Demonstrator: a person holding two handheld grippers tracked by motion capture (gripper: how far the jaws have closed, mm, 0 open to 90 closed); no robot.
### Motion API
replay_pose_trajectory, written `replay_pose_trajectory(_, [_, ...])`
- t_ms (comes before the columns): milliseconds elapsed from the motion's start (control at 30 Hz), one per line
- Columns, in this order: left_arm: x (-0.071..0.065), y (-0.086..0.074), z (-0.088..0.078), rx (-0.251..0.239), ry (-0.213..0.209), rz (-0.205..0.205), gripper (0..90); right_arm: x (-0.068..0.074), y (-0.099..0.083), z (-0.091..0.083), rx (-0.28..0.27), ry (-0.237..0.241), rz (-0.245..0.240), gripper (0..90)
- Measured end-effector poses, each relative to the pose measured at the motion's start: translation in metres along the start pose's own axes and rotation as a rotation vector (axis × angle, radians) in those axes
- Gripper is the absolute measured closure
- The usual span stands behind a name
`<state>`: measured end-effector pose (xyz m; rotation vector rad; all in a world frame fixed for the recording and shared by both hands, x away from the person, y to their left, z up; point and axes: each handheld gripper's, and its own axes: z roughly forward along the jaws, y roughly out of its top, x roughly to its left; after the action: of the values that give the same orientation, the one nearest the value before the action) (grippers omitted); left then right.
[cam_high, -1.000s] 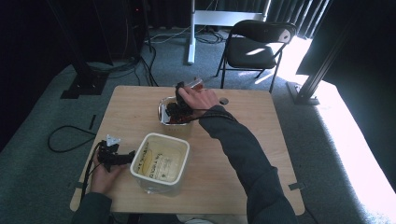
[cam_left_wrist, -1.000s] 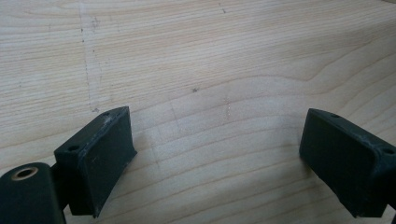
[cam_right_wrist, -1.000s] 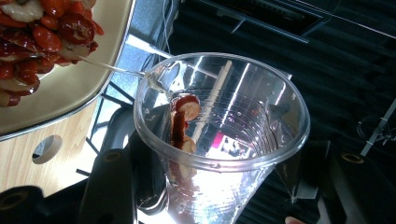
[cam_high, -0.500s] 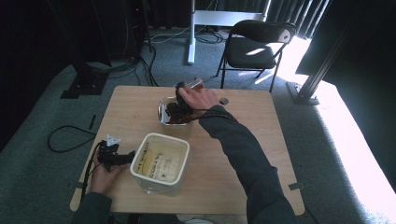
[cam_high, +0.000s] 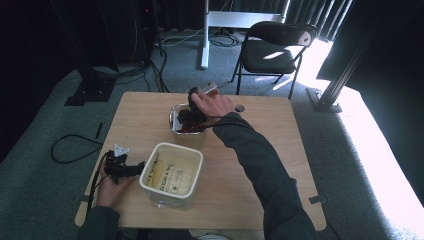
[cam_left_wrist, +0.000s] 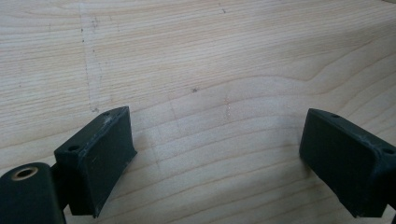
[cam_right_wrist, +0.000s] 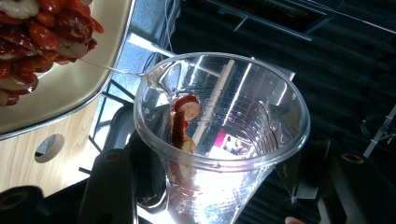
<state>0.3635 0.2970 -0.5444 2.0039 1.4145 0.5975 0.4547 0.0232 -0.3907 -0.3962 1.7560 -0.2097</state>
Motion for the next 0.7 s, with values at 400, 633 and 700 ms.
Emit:
replay_pose_trajectory(400, [0.0, 0.0, 0.0, 0.0, 0.0, 0.0, 10.4, -0.0005, 0.0025, -0.002, -0.005, -0.001, 0.014, 42.2])
replay_pose_trajectory(633, [-0.0001, -0.0001, -0.0001, 0.001, -0.001, -0.001, 10.4, 0.002, 0.0026, -0.0034, -0.016, 0.005, 0.012, 42.1])
replay_pose_trajectory(700, [-0.0002, -0.0001, -0.0001, 0.0, -0.002, -0.002, 10.4, 0.0001, 0.0006, -0.0051, -0.036, 0.018, 0.055, 42.2])
